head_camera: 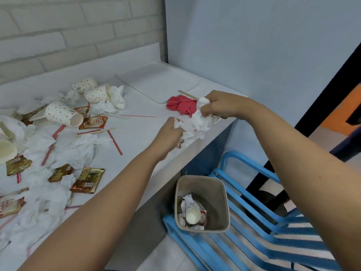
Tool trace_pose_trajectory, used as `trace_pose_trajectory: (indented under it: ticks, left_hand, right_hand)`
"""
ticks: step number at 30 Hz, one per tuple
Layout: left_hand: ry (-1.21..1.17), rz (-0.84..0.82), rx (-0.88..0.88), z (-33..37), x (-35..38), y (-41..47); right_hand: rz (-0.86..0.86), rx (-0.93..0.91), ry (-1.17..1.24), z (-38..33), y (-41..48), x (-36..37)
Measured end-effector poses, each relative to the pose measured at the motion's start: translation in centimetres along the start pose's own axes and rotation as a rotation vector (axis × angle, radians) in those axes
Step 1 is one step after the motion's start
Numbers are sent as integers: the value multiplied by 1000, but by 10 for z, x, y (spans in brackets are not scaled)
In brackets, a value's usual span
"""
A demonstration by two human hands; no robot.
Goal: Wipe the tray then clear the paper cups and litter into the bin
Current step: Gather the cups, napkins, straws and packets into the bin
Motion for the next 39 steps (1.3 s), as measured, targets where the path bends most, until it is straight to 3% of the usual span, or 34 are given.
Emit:
trace_pose_trajectory:
  ticks: [6, 10, 21, 39]
  left_hand:
    - [337, -316, 85, -37, 73, -15]
    - [588, -318, -59, -97, 97, -18]
    - [631, -336, -249, -162, 109, -28]
    - [583, -173, 13, -122, 89, -27]
  right_hand:
    - [-204, 190, -82, 71, -24, 45]
    - [-234, 332, -60, 130, -34, 92]
    - [-344, 565, -223, 210, -48, 169]
    - [-404, 536, -346, 162, -35, 168]
Point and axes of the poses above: each hand's wrist, its own y-axis towards the middle knuckle, its own x-axis out of the palm, z = x × y, the point moved 5 cm from there along y, towards the middle knuckle, and after that the axes turned 3 degrees about y, right-handed, at the moved point
